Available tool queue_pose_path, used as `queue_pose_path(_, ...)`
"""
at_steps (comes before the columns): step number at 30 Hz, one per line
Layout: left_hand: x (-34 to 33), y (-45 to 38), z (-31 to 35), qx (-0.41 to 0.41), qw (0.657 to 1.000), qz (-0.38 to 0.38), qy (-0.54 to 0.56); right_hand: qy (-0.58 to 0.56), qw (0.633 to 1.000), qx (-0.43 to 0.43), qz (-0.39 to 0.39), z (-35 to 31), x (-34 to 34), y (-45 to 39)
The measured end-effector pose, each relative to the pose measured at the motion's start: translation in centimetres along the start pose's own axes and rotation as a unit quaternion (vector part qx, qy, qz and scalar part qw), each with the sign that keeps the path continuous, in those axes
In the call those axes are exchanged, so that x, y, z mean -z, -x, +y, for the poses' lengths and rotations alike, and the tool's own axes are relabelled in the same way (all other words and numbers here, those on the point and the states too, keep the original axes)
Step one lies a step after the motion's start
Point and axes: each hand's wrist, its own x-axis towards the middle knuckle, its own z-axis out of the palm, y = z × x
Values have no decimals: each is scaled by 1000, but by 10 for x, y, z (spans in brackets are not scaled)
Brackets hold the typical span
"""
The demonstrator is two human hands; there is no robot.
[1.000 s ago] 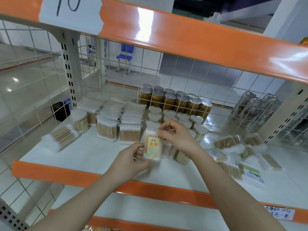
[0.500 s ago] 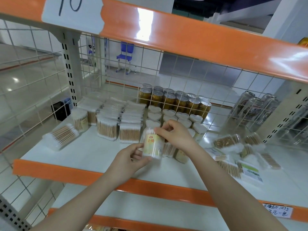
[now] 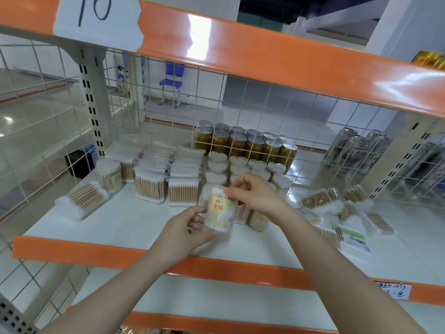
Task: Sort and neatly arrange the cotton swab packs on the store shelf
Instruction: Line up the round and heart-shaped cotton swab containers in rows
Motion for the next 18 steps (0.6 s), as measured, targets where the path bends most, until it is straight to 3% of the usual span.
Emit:
queue_pose_path(3,0,3,2,-9,999,-6,-33,-14,1000,2,-3,-1,1,6)
queue_pose_path(9,6,5,8,-93,968,30,-229,-3,1000,-12,-5,3,8,18)
queue_pose_path(18,-4,-6,21,-170,933,50,-314,24,998,-47,-17,20,52,33)
